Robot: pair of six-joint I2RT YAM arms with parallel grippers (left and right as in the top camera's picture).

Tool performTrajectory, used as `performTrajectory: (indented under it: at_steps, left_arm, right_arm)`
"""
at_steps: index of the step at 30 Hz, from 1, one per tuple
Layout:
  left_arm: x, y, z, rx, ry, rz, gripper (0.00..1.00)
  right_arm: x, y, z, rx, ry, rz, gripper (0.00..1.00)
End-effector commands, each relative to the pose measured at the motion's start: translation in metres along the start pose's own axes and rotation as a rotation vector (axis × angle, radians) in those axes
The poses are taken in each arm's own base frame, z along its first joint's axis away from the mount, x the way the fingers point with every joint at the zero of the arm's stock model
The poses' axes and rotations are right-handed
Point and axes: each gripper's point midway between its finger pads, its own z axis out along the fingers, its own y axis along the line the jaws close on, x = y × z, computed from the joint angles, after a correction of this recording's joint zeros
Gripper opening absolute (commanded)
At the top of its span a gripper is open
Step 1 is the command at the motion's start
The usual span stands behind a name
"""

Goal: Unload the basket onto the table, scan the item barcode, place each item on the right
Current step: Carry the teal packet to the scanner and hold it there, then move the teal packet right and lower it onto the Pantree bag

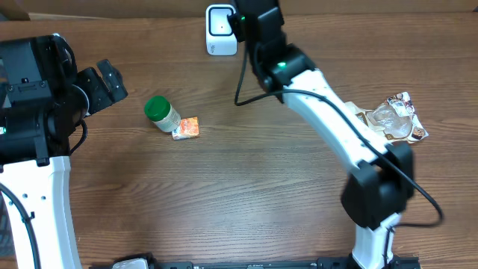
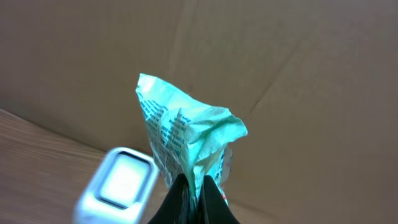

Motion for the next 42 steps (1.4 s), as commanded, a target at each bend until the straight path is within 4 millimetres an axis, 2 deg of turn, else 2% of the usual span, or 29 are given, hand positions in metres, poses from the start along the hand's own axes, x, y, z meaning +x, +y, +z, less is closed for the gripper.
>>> performTrajectory:
  at_steps: [1, 5, 10, 18, 25, 29, 34, 42]
  left_arm:
    - [-0.001, 0.002, 0.002, -0.01, 0.001, 0.005, 1.0]
    - [-0.001, 0.002, 0.002, -0.01, 0.001, 0.005, 0.99]
    - [-0.001, 0.002, 0.002, -0.01, 0.001, 0.005, 1.0]
    - [-0.001, 0.002, 0.002, -0.01, 0.001, 0.005, 1.0]
    - [-0.001, 0.002, 0.002, -0.01, 0.001, 0.005, 1.0]
    - [-0.001, 0.002, 0.002, -0.01, 0.001, 0.005, 1.0]
    - [-0.001, 0.002, 0.002, -0.01, 0.001, 0.005, 1.0]
    - [-0.001, 0.002, 0.002, -0.01, 0.001, 0.005, 1.0]
  right_arm:
    - [0.004, -0.002, 0.011, 0.095, 0.004, -0.244, 0.04]
    - [0.019, 0.015, 0.03, 0.109, -0.01, -0.331, 0.04]
    - [0.024, 0.025, 0.046, 0.136, -0.054, -0.416, 0.04]
    - [0.052, 0.046, 0.071, 0.158, -0.064, -0.65, 0.04]
    - [0.067, 0.055, 0.078, 0.149, -0.054, -0.704, 0.04]
    - [0.067, 0.057, 0.079, 0.14, -0.06, -0.705, 0.04]
    - [0.081, 0.072, 0.08, 0.06, -0.035, -0.747, 0.04]
    - [0.083, 0.074, 0.083, 0.068, -0.042, -0.793, 0.04]
